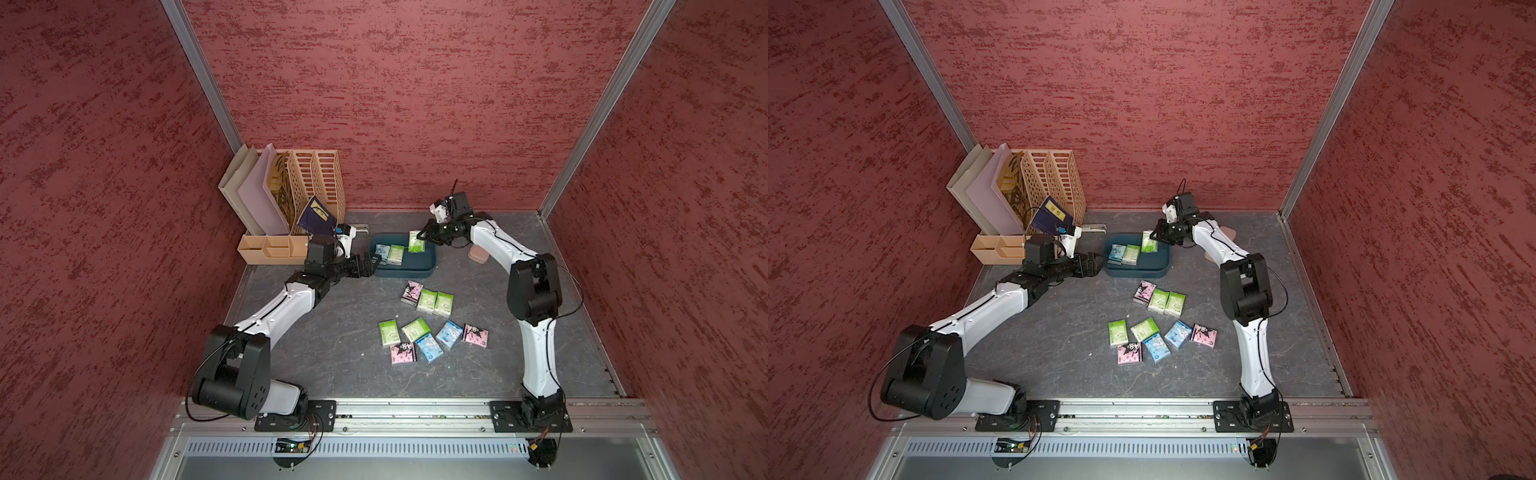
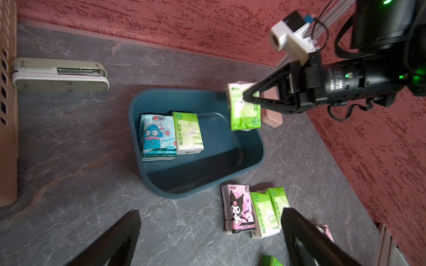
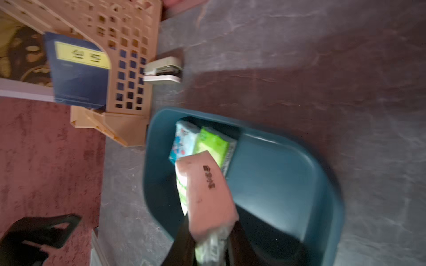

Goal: Put the pocket tissues into the storage box
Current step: Place the pocket tissues in the storage box.

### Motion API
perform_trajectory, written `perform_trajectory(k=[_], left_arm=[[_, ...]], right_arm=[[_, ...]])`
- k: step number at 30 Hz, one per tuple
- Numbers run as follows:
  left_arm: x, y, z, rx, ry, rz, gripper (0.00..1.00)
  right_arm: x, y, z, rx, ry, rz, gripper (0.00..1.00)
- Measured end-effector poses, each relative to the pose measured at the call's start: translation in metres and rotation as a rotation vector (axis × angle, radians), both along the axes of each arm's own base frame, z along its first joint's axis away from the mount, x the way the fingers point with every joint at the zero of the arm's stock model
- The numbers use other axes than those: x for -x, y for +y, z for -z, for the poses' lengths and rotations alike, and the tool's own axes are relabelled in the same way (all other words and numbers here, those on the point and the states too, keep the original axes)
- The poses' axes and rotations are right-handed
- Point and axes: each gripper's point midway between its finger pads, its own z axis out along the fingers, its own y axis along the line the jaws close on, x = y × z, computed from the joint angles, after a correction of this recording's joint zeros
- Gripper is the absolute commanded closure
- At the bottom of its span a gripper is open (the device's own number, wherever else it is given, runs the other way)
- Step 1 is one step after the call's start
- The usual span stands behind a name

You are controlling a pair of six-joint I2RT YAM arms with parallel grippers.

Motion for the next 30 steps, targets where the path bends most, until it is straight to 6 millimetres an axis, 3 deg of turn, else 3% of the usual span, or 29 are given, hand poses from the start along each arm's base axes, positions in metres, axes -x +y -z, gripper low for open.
perform_trajectory(k=[5, 10, 16, 18, 25, 30], left_arm=[[0.000, 0.001, 0.001, -0.001, 0.004, -0.002, 0.00], [0.000, 0.002, 0.001, -0.001, 0.007, -0.005, 0.00], [0.000, 0.003, 0.002, -0.003, 0.012, -0.006, 0.00], [0.001, 0.003, 0.003, -0.004, 0.016, -0.006, 0.00], [0.002, 0.003, 0.005, -0.005, 0.023, -0.007, 0.00], [0.000, 0.005, 0.007, -0.001, 0.039, -0.023, 0.00]], right_arm=[[0.008, 0.001, 0.030, 0.047, 0.075, -0.021, 0.94], [0.008, 0.006, 0.033, 0.053, 0.079, -0.031, 0.88], [-0.004, 0.010, 0.031, 0.055, 0.049, -0.031, 0.50], [-0.005, 0.010, 0.032, 0.060, 0.048, -0.029, 0.47], [-0.007, 0.003, 0.033, 0.115, 0.026, -0.015, 0.50], [0.005, -0.003, 0.013, 0.186, -0.012, -0.019, 0.60]])
